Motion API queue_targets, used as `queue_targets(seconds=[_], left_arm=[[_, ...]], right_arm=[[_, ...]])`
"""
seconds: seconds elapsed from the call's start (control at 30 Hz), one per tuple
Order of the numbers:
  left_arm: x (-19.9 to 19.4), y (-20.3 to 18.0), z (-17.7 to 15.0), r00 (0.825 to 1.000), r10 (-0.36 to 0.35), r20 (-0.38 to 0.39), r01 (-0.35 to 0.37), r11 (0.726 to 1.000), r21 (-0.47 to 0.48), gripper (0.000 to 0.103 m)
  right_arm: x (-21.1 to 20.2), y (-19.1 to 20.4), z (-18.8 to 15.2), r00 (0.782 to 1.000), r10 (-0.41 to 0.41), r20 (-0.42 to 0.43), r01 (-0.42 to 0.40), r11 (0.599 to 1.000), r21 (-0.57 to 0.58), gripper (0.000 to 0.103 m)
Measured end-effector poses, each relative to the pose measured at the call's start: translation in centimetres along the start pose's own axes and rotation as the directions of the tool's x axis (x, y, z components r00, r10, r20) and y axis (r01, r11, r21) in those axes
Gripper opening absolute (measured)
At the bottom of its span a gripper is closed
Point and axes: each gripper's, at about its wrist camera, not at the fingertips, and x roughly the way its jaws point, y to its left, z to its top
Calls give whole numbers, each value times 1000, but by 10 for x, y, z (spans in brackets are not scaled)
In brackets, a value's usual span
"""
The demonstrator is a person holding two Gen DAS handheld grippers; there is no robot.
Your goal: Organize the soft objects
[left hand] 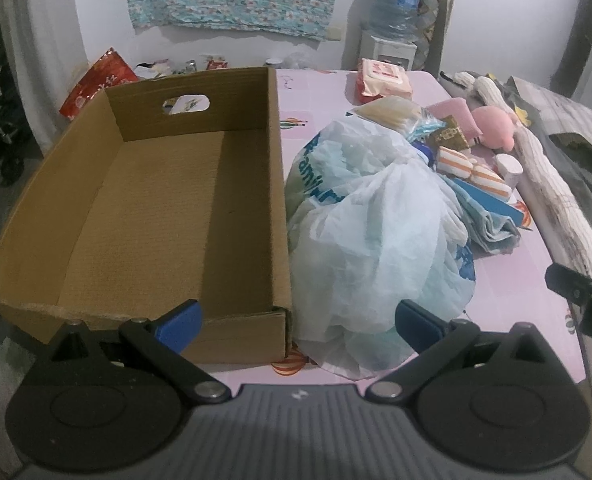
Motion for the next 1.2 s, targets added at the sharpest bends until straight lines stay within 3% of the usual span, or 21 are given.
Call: queue_targets(seconds=[0.83,1.2], left_arm=[[4,13,-3,1000,19,-1,-19,998,-55,103],[-2,-9,26,997,-19,76,17,999,33,103]], right_arm=[[9,6,2,1000,18,-17,-18,1000,-21,102],[17,-13,1,1000,16,1,-16,1000,26,102]])
